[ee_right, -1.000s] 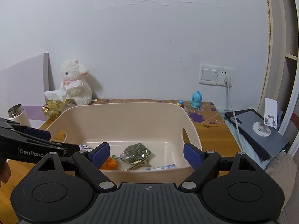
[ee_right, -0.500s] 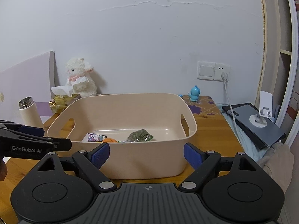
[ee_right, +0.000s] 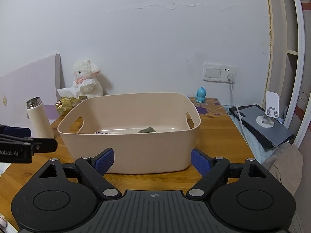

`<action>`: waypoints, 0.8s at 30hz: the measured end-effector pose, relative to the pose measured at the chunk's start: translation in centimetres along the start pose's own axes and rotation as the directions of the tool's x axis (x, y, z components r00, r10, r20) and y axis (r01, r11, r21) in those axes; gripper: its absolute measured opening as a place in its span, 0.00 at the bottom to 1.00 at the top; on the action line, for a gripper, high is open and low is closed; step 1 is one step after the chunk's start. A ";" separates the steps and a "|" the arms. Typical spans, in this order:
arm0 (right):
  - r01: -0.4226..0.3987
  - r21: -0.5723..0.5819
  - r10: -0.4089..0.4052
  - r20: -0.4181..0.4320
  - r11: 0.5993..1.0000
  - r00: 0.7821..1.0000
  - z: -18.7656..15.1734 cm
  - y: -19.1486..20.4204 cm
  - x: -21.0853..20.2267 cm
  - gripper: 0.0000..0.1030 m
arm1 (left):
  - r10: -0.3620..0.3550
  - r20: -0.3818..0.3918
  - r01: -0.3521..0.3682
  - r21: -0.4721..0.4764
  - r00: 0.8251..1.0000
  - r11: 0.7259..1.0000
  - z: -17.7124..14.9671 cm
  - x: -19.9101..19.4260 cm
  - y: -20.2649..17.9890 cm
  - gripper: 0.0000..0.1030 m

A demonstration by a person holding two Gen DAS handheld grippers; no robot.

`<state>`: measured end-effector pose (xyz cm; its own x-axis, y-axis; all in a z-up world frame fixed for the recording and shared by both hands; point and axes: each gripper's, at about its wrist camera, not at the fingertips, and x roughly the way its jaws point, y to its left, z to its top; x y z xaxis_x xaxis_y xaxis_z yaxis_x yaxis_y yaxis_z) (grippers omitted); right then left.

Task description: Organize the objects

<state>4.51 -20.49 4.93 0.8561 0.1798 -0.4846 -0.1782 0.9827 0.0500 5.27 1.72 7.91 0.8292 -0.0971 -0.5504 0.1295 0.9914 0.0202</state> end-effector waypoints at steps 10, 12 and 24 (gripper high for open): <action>-0.017 -0.035 0.019 0.039 0.999 0.999 -0.3 1.2 -2.9 0.85 | 0.018 0.034 -0.018 0.014 0.999 1.000 -1.3 -3.1 -1.1 0.85; -0.021 -0.038 0.023 0.044 0.999 0.999 -0.4 1.4 -3.3 0.85 | 0.020 0.041 -0.020 0.006 0.999 1.000 -1.5 -3.7 -1.1 0.85; -0.023 -0.037 0.024 0.045 0.999 0.999 -0.6 1.7 -4.4 0.85 | 0.048 0.059 -0.048 -0.007 0.997 0.999 -1.7 -6.2 -0.7 0.86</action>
<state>0.12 -19.66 6.60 0.8724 0.2056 -0.4434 -0.2157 0.9761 0.0283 -0.88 1.81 9.90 0.8649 -0.0542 -0.4990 0.0857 0.9955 0.0404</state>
